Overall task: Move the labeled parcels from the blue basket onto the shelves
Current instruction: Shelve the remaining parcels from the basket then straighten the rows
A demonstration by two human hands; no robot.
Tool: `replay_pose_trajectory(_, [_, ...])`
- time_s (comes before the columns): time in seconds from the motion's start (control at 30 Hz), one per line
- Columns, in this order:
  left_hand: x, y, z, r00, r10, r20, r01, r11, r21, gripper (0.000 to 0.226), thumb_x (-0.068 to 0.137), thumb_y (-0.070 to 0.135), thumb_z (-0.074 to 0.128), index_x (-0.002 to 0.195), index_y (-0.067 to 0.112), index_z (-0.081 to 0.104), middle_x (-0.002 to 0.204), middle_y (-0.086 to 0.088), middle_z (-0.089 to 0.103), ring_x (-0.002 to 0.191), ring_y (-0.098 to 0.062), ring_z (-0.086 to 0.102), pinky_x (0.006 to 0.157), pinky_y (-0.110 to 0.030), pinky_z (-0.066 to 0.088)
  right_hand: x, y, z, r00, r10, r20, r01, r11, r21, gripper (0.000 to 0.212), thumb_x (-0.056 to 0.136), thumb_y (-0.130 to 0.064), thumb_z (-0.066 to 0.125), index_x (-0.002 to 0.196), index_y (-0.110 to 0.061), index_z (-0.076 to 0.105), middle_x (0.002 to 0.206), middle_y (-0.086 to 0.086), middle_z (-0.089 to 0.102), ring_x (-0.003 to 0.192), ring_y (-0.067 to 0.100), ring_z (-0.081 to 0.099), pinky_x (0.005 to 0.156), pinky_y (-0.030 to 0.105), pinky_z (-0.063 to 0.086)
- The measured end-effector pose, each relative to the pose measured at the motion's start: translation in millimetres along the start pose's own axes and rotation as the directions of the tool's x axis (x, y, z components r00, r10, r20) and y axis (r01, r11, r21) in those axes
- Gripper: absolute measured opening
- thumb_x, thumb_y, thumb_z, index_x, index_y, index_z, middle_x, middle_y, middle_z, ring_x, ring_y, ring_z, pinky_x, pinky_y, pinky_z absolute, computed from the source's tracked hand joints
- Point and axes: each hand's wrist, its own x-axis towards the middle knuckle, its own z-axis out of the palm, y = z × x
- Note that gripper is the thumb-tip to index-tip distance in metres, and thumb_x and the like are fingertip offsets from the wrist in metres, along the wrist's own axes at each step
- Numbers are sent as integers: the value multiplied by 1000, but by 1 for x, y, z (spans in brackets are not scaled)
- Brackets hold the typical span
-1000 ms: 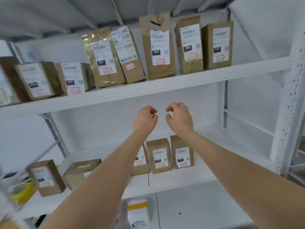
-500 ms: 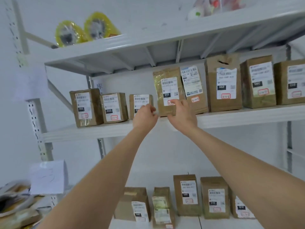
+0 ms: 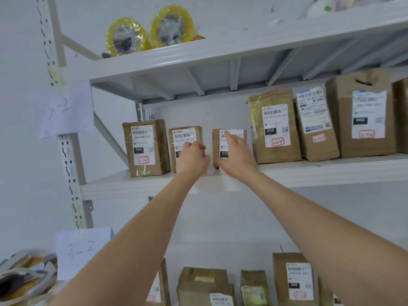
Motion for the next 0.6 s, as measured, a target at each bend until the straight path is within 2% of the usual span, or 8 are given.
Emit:
replay_pose_trajectory(0.27, [11, -50, -8, 998, -41, -46, 41, 999, -5, 34, 86, 18, 57, 120, 14, 55, 130, -8, 46, 109, -24, 54, 92, -35, 46, 7, -8, 29, 998, 48, 30, -48, 999, 9, 83, 84, -30, 62, 151, -24, 14, 156, 5, 19, 140, 29, 26, 108, 41, 31])
replay_pose_trajectory(0.4, [35, -74, -18, 995, -76, -71, 72, 996, -52, 34, 88, 18, 56, 121, 15, 54, 130, -8, 48, 110, -25, 54, 92, -38, 47, 22, -6, 30, 981, 190, -28, -189, 981, 33, 87, 82, -30, 65, 151, -22, 13, 154, 6, 21, 139, 27, 27, 109, 43, 34])
replay_pose_trajectory(0.5, [46, -85, -20, 995, -75, -60, 70, 994, -89, 35, 89, 20, 56, 123, 14, 51, 129, -9, 47, 109, -26, 54, 92, -39, 47, 29, -6, 34, 960, 271, -71, -268, 962, 43, 84, 80, -29, 67, 149, -18, 21, 146, 9, 32, 133, 28, 35, 104, 41, 40])
replay_pose_trajectory(0.6, [58, -99, -31, 989, -80, -122, 67, 992, -108, 34, 88, 20, 55, 121, 12, 50, 126, -10, 46, 111, -28, 51, 92, -41, 46, 32, -10, 41, 939, 321, -122, -319, 947, 35, 80, 79, -26, 67, 146, -16, 24, 141, 10, 34, 130, 30, 37, 98, 40, 40])
